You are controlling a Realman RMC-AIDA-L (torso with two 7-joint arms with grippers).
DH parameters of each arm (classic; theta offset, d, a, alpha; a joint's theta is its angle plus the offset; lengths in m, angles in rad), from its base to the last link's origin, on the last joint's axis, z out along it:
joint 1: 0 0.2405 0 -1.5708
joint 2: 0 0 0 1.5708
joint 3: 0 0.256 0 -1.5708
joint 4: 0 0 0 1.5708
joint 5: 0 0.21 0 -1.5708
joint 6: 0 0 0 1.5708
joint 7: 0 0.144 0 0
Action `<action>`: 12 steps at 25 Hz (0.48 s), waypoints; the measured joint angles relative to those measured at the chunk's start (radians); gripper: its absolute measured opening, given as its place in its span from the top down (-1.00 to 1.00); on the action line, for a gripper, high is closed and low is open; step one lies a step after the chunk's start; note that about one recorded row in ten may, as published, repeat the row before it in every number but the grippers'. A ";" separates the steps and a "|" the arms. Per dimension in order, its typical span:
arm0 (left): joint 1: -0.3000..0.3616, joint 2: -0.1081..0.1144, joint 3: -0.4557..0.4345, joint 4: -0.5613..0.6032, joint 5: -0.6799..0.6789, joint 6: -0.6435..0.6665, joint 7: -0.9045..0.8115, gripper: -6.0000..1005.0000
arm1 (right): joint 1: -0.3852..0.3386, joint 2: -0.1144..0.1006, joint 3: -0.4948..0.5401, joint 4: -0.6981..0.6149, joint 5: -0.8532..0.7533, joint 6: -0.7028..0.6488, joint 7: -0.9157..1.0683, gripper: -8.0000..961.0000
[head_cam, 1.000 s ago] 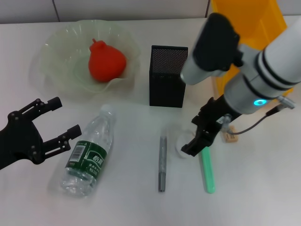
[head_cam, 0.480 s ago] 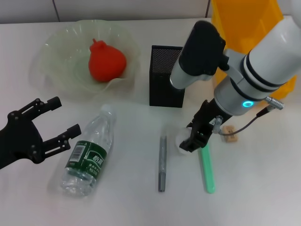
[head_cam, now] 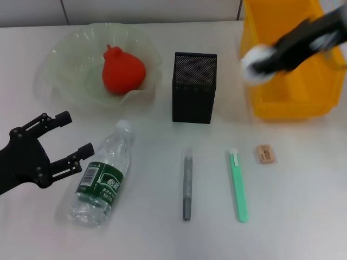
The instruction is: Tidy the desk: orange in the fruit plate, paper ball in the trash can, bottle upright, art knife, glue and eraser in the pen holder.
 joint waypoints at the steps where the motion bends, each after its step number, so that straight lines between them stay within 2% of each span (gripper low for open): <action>1: 0.000 0.000 0.000 0.000 0.000 0.000 0.000 -0.65 | 0.000 0.000 0.000 0.000 0.000 0.000 0.000 0.13; 4: 0.000 0.001 0.000 -0.007 0.000 0.000 0.000 -0.65 | -0.006 -0.007 0.145 -0.012 -0.059 0.028 -0.059 0.08; 5: 0.000 0.001 0.001 -0.008 0.001 -0.001 0.000 -0.65 | -0.014 -0.011 0.234 0.016 -0.064 0.068 -0.098 0.06; 9: 0.000 0.001 0.001 -0.008 0.002 0.003 0.000 -0.65 | -0.034 -0.013 0.286 0.079 -0.062 0.156 -0.121 -0.01; 10: -0.001 0.001 0.004 -0.008 0.002 0.008 -0.002 -0.65 | -0.045 -0.012 0.284 0.140 -0.062 0.235 -0.128 -0.02; 12: -0.004 0.001 0.021 -0.003 0.002 0.014 -0.006 -0.65 | -0.047 -0.010 0.281 0.199 -0.059 0.286 -0.139 -0.06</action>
